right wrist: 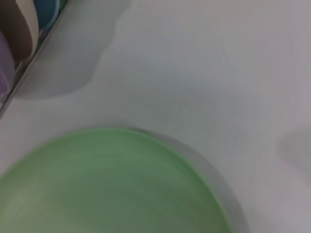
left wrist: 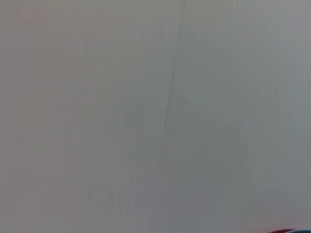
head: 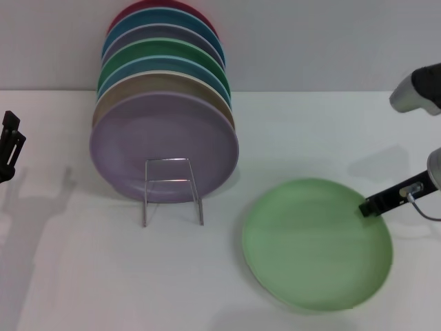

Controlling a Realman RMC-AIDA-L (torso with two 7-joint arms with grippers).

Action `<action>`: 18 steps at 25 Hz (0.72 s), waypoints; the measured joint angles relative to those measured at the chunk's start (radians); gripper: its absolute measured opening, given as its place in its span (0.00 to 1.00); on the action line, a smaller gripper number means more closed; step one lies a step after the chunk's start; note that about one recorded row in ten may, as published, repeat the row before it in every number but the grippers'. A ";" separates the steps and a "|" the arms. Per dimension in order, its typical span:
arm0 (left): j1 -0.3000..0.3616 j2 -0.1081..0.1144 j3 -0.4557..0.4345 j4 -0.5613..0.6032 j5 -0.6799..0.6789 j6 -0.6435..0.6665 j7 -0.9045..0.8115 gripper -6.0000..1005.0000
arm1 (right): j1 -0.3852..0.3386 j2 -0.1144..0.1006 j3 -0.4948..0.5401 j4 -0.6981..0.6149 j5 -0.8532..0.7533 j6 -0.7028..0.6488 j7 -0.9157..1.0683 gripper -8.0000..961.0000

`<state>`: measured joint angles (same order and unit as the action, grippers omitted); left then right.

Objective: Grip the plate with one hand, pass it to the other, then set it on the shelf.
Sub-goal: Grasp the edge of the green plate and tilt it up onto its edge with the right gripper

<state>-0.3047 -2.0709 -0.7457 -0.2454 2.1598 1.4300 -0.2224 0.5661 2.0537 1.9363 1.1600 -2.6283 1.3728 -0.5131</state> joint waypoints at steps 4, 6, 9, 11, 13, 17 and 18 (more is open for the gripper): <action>0.000 0.000 0.000 0.000 0.000 0.004 0.000 0.83 | -0.044 0.015 0.007 0.118 -0.002 -0.021 -0.010 0.05; 0.000 0.000 -0.001 0.000 0.000 0.005 0.000 0.83 | -0.057 0.017 0.008 0.149 -0.002 -0.027 -0.010 0.04; -0.003 0.000 -0.001 0.000 0.000 0.005 0.000 0.83 | -0.098 0.019 0.011 0.256 0.001 -0.071 -0.004 0.04; -0.004 0.000 -0.001 0.000 0.000 0.005 0.000 0.83 | -0.105 0.020 0.011 0.271 0.001 -0.082 -0.002 0.03; -0.004 0.000 -0.001 0.000 0.000 0.006 0.000 0.83 | -0.112 0.021 0.011 0.284 0.002 -0.103 -0.001 0.03; -0.005 0.000 -0.001 0.000 0.000 0.006 0.000 0.83 | -0.143 0.025 -0.003 0.301 0.019 -0.203 -0.009 0.03; -0.005 0.000 -0.001 0.000 0.000 0.006 0.000 0.83 | -0.143 0.025 -0.003 0.301 0.019 -0.203 -0.009 0.03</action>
<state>-0.3098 -2.0709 -0.7470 -0.2455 2.1599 1.4357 -0.2224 0.4235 2.0783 1.9334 1.4613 -2.6097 1.1699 -0.5222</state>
